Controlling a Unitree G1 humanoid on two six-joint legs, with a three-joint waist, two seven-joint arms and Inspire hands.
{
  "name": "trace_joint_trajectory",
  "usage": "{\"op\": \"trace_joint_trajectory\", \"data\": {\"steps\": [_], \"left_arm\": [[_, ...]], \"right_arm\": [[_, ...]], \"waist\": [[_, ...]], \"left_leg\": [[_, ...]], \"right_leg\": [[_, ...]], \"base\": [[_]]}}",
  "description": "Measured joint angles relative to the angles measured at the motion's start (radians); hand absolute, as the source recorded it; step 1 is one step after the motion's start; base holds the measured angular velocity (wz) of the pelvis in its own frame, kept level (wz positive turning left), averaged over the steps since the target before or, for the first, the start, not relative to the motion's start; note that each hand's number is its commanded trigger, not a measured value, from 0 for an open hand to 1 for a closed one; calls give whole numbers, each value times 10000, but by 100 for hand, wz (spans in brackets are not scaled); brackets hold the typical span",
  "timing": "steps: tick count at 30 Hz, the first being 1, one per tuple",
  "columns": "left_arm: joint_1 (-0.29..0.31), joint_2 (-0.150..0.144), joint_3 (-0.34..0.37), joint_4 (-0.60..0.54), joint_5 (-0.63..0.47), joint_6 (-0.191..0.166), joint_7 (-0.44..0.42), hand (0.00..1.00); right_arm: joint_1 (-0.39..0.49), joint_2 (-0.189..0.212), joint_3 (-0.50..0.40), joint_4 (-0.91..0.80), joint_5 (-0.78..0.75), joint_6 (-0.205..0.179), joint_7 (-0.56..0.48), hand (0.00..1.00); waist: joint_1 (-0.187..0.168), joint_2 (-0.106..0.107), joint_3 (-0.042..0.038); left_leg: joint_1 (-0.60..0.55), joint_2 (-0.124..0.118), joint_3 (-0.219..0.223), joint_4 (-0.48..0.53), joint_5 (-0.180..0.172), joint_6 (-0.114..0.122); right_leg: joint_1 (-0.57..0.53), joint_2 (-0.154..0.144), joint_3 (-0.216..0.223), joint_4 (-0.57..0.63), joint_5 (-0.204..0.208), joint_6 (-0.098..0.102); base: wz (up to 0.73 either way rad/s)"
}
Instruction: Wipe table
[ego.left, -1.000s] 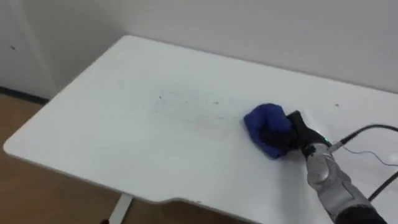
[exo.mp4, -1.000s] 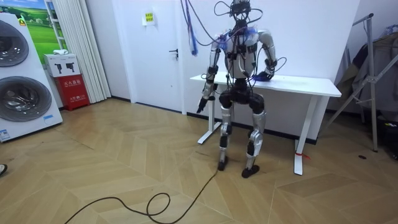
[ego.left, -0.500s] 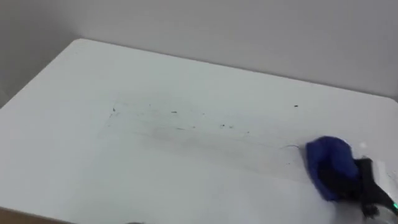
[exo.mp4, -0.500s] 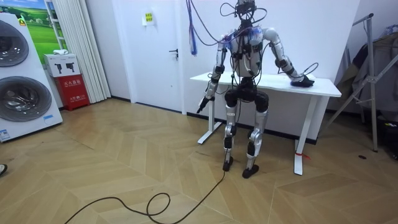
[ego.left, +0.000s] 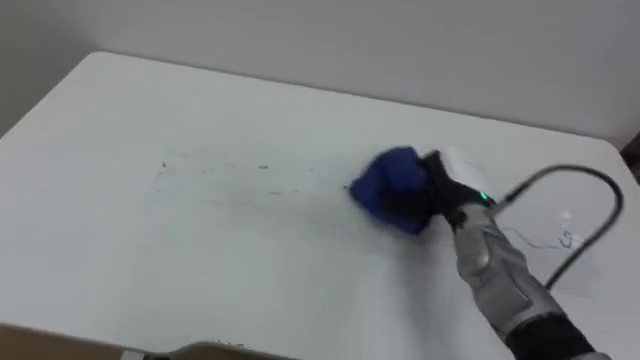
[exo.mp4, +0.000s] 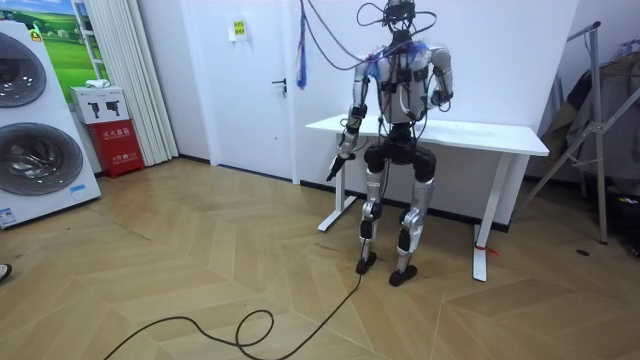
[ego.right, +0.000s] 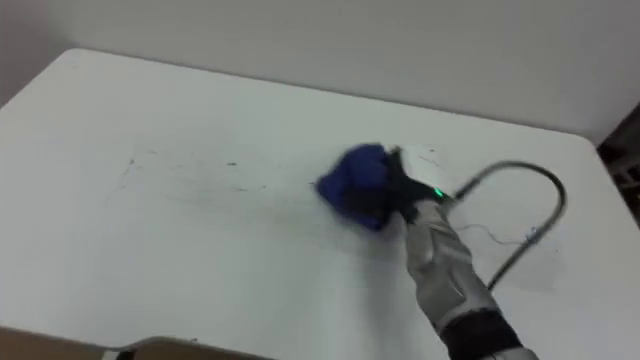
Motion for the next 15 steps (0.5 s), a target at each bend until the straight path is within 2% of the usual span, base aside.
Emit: {"op": "trace_joint_trajectory", "data": {"steps": [1,2,3,4,5,6,7,8,9,10,12,14,15], "left_arm": [[326,33,72,-160,-14,193,-30,0],[778,77,123,-247,-21,277,-64,0],[974,91,200,-246,-7,280,-71,0],[1302,143,417,-232,64,283,-78,0],[1634,151,773,-236,424,282,-99,0],[1785,136,955,-237,550,282,-103,0],[2038,100,1394,-171,786,281,-200,0],[2133,125,1806,-164,897,262,-249,0],[2117,155,1932,-125,902,232,-244,0],[2050,236,2046,100,905,95,-240,0],[1924,167,2218,158,1125,22,-292,0],[1685,101,2268,-69,1247,-236,-383,0],[1679,99,2264,-180,1225,-246,-388,0]], "right_arm": [[65,-31,-139,211,100,-42,-40,100],[382,-258,-314,472,269,-161,-166,100],[672,-411,-455,727,284,-287,-267,100],[1508,-622,-973,1369,463,-603,-627,100],[2666,-622,-1974,1392,1300,-1470,-1290,100],[3051,-630,-2257,1392,1475,-1815,-1589,100],[3645,-701,-2632,1442,1506,-2145,-2031,100],[4396,-780,-3082,1489,1661,-2315,-2370,100],[4719,-832,-3311,1568,1789,-2392,-2510,100],[5160,-877,-3832,1874,1917,-2445,-2714,100],[5310,-1001,-4615,2507,1991,-2575,-2880,100],[5438,-1352,-5052,3113,2350,-2610,-2992,100],[5454,-1369,-5102,3195,2387,-2580,-2992,100]], "waist": [[12,-26,-8],[-20,-44,-22],[-107,-42,-23],[-342,-50,-31],[-509,-86,-74],[-529,-100,-71],[-714,-88,-83],[-980,-73,-182],[-1076,-75,-210],[-1254,-35,-367],[-1535,-62,-370],[-1719,52,-448],[-1771,52,-448]], "left_leg": [[-16,-107,-266,-1,16,20],[9,-167,-399,-5,37,54],[34,-192,-381,-2,49,73],[119,-257,-364,-14,98,145],[218,-334,-287,-50,136,202],[277,-366,-201,-53,135,203],[491,-408,-126,-45,134,205],[702,-385,-59,-63,141,205],[861,-371,-31,-146,137,206],[1090,-289,118,-330,137,206],[1183,-294,342,-387,111,241],[1186,-208,457,-482,-242,483],[1199,-203,483,-458,-273,500]], "right_leg": [[116,-67,-163,-24,-66,96],[296,-148,-244,-11,-109,166],[411,-174,-299,-7,-109,167],[624,-247,-299,28,-124,190],[715,-367,-2,-12,-165,257],[647,-395,190,-189,-152,304],[478,-475,258,-454,74,499],[473,-527,188,-419,253,496],[477,-545,209,-269,245,506],[530,-512,361,-62,242,510],[604,-454,578,-3,227,531],[563,-341,689,-4,198,575],[577,-329,737,12,219,576]], "base": [[97],[105],[133],[143],[121],[54],[27],[30],[36],[7],[-11],[-23],[-25]]}}
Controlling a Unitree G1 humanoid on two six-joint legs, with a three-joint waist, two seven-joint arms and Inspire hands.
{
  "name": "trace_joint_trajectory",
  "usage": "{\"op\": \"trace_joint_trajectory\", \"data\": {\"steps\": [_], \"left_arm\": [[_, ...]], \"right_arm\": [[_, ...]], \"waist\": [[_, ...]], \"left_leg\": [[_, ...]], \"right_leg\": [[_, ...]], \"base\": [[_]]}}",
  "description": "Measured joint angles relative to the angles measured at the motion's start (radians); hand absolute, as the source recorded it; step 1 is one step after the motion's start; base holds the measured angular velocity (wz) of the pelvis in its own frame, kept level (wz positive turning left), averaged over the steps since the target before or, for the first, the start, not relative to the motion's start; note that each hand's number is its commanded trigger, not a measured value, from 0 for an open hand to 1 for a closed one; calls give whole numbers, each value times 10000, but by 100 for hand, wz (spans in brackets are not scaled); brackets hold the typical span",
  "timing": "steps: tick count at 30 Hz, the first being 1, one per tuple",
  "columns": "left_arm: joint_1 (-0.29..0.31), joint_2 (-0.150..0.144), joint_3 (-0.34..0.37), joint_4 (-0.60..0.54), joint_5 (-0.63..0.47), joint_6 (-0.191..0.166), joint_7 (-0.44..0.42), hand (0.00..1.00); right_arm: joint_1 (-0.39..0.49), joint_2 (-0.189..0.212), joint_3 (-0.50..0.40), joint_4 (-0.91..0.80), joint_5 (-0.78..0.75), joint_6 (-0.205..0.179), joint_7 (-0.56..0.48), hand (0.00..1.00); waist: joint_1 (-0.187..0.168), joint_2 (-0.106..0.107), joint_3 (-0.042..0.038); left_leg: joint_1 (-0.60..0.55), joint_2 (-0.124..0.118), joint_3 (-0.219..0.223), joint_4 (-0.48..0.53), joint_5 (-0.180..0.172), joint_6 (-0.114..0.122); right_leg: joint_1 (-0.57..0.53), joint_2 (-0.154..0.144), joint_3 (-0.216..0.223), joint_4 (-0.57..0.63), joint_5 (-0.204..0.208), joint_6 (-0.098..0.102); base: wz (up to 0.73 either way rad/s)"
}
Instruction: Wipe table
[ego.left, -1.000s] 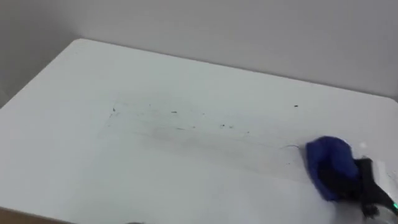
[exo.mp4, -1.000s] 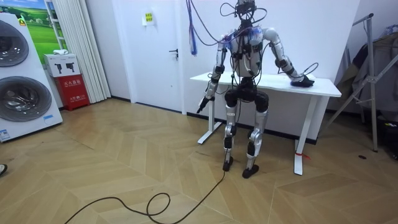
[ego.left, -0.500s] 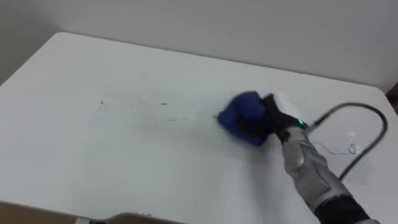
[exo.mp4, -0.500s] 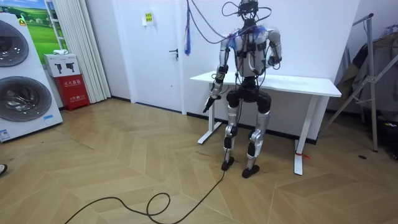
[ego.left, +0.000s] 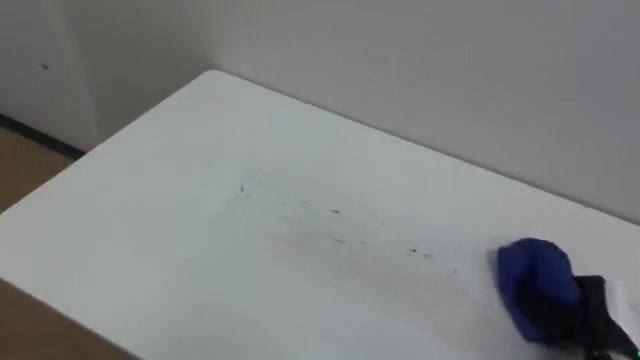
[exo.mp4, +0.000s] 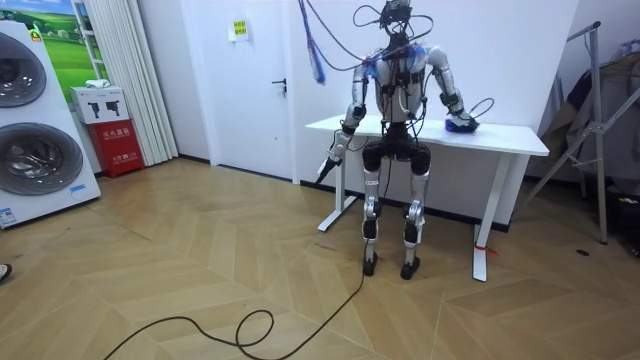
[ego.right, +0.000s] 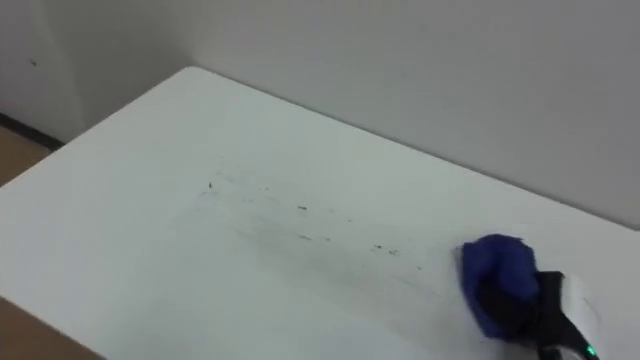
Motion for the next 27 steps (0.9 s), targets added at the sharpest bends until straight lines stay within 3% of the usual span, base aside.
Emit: {"op": "trace_joint_trajectory", "data": {"steps": [3,6,8,10,12,13,14,16,19,21,23,25,27], "left_arm": [[-104,9,-394,-217,-174,0,-21,0],[-432,-21,-1177,-189,-277,63,44,0],[-577,-150,-1777,100,-550,170,134,0],[-651,-165,-2058,261,-552,254,140,0],[-743,-190,-2166,382,-567,398,122,0],[-827,-204,-2281,462,-558,455,84,0],[-845,-237,-2372,437,-552,476,-4,0],[-796,-258,-2414,338,-552,526,-61,0],[-69,-233,-2433,191,-563,737,-62,0],[387,-177,-2397,164,-686,859,-65,0],[600,-185,-2261,166,-456,870,-70,0],[507,-231,-1896,110,-30,758,-66,0],[455,-208,-1449,-93,3,629,-26,0]], "right_arm": [[-139,-9,114,-66,79,299,67,100],[-786,75,634,-202,360,1096,180,100],[-1494,284,1363,-635,344,2048,341,100],[-2209,493,2314,-1092,115,2575,797,100],[-3153,886,3189,-1426,-656,2728,1384,100],[-3724,1152,3731,-1594,-1040,2706,1784,100],[-4209,1283,4093,-1709,-1286,2582,2162,100],[-4643,1285,4189,-1954,-1338,2444,2486,100],[-4660,1253,4187,-1785,-1278,2195,2540,100],[-3974,1222,3943,-1560,-1219,1709,2118,100],[-2710,1061,3357,-1580,-1305,611,991,100],[-1713,935,2523,-1579,-1281,194,233,100],[-761,852,1730,-1578,-1218,21,-433,100]], "waist": [[-95,46,-17],[11,97,-14],[389,174,29],[789,212,55],[1071,259,182],[1174,319,297],[1286,389,353],[1643,477,404],[1662,539,366],[1285,524,365],[635,439,324],[435,388,277],[76,288,218]], "left_leg": [[38,27,299,160,-111,23],[54,92,602,155,-102,11],[59,222,1088,113,-80,-29],[-38,261,1030,112,-63,-58],[-104,321,1004,119,-73,-128],[-144,360,958,117,-75,-175],[-269,365,828,118,-55,-209],[-475,368,646,112,-19,-241],[-427,355,240,74,81,-268],[-414,330,222,98,86,-273],[-247,242,301,99,100,-276],[-37,175,597,59,100,-276],[47,168,872,51,99,-276]], "right_leg": [[44,3,50,31,102,-11],[-76,77,151,24,256,-68],[-341,224,589,65,403,-191],[-612,334,501,86,545,-336],[-827,432,501,177,615,-448],[-847,452,395,173,607,-477],[-918,444,265,167,586,-511],[-1063,418,80,159,526,-543],[-1023,424,-102,148,448,-503],[-778,393,-341,32,385,-468],[-373,207,-184,-109,171,-227],[-155,130,80,-151,83,-129],[-66,112,218,-138,69,-112]], "base": [[-35],[-39],[-73],[-94],[-53],[14],[28],[44],[53],[75],[79],[19],[-12]]}}
